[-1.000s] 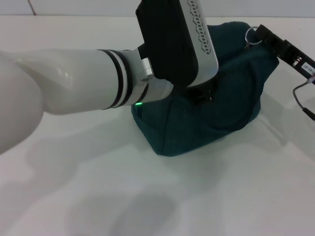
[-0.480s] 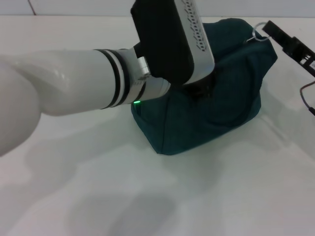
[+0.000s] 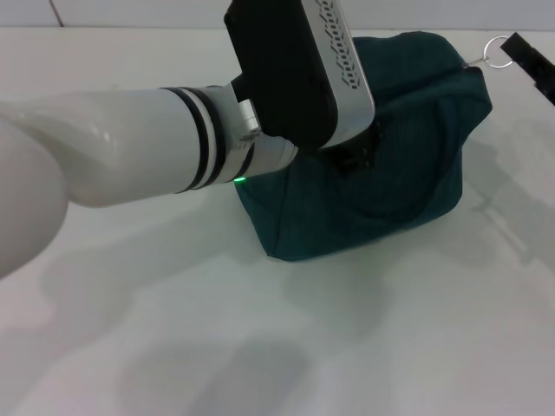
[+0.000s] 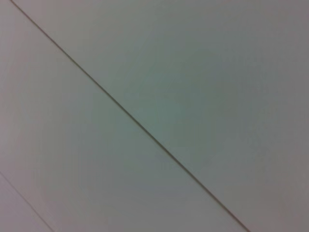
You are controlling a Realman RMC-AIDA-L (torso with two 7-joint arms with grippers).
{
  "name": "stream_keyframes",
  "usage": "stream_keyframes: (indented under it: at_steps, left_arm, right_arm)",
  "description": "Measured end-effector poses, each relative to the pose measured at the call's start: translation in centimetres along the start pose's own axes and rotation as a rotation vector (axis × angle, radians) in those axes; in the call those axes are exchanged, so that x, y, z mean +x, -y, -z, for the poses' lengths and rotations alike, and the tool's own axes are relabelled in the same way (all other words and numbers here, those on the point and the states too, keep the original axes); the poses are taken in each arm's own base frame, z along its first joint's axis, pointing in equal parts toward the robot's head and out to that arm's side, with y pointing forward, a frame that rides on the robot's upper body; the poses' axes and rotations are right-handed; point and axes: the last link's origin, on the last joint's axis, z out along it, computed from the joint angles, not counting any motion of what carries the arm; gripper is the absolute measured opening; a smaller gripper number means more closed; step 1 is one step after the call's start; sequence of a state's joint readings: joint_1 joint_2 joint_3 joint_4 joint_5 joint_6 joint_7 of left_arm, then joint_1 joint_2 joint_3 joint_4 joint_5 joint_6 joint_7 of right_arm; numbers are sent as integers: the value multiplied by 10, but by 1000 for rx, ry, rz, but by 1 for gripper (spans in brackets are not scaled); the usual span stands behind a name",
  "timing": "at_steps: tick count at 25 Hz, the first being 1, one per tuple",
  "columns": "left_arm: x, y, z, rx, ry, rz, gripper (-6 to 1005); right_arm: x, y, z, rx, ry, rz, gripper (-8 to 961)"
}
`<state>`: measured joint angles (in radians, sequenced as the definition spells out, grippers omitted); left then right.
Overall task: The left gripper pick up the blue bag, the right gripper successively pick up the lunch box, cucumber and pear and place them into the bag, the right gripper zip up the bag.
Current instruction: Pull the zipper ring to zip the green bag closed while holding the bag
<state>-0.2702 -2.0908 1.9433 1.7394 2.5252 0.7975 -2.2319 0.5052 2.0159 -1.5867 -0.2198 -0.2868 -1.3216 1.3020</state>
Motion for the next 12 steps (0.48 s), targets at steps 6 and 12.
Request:
stream_keyframes:
  at_steps: [6,12]
  left_arm:
    - [0,0,2,7,-4,5,109]
    - [2,4,4,38,-26,9,114]
  right_arm:
    - [-4,4,10,23,42,-12,13]
    - [-7,7,15,39,66,-18,13]
